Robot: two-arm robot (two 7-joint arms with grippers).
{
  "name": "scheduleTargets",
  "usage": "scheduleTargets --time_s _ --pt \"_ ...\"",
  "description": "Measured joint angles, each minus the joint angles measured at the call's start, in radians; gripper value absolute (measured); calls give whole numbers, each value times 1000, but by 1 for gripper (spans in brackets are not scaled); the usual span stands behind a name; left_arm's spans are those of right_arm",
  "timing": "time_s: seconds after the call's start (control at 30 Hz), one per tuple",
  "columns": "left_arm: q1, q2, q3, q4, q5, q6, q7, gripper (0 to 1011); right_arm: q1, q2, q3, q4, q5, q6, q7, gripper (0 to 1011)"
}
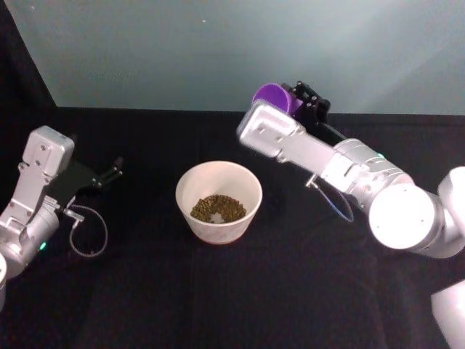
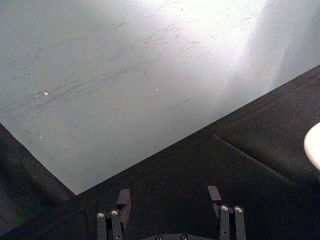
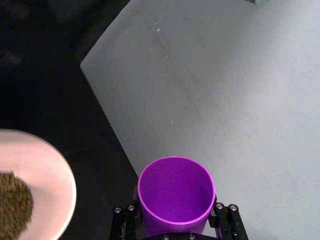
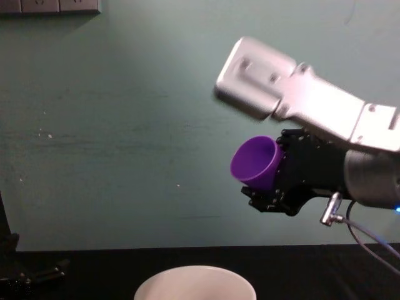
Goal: Pick up the cup and pour the mung beans from the cup into the bowl.
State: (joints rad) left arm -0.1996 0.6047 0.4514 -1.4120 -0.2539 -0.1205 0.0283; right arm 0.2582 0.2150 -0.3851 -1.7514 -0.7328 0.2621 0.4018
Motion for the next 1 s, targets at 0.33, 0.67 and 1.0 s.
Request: scheduleTargets --time_s 0.33,0.67,1.0 --pt "0 0 0 0 0 0 0 1000 -33 -60 151 23 295 -51 16 721" --pt "0 0 0 0 0 0 0 1000 -38 -68 191 49 412 -58 36 721" --pt "0 0 0 0 0 0 0 1000 -36 -62 184 48 406 -55 32 720"
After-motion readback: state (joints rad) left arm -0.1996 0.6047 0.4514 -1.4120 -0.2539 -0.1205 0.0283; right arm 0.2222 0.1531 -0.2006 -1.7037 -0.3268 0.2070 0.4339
